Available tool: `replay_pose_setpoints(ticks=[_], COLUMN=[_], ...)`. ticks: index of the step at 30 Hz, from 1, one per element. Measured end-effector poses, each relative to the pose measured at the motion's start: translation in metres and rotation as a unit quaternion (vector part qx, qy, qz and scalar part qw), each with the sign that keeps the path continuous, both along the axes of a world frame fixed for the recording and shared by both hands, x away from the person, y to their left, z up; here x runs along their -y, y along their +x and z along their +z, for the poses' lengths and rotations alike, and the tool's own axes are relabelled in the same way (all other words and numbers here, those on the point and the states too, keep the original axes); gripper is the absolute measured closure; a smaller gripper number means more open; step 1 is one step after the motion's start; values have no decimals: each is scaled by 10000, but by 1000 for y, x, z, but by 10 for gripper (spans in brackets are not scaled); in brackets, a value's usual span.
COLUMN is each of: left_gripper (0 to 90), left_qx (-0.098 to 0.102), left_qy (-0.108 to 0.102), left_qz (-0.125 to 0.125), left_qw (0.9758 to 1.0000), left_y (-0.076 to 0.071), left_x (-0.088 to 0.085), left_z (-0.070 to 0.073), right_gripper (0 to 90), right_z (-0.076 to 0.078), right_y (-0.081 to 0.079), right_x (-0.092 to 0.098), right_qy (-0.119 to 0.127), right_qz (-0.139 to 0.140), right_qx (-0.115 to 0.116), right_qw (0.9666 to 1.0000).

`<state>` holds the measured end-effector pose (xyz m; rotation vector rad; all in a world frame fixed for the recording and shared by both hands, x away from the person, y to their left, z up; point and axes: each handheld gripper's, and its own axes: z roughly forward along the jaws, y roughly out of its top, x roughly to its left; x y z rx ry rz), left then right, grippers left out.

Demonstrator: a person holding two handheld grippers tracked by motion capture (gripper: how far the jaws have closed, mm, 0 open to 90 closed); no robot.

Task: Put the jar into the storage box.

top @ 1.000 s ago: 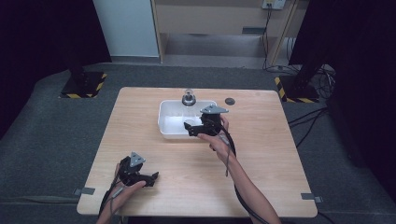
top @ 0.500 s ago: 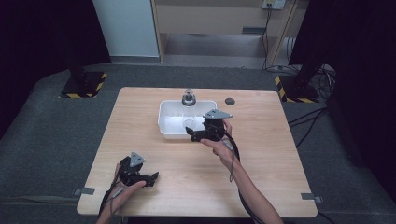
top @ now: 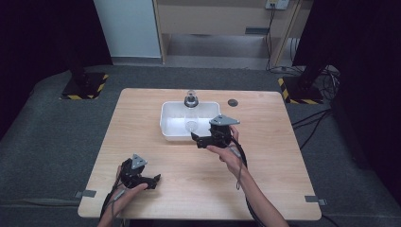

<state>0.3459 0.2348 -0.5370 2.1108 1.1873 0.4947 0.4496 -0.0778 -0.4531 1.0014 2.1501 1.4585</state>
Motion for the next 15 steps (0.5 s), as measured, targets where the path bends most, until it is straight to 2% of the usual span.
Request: replay_pose_setpoints(ticks=[15], left_gripper=[0], left_qx=[-3], left_qy=[7], left_qz=[-5], left_qw=[10000], left_y=[0], left_x=[0], left_z=[0], right_gripper=[45], right_z=[-8], right_y=[-15], right_x=[11], right_qy=[41], right_qz=[12], right_qx=[-18], right_qw=[10000])
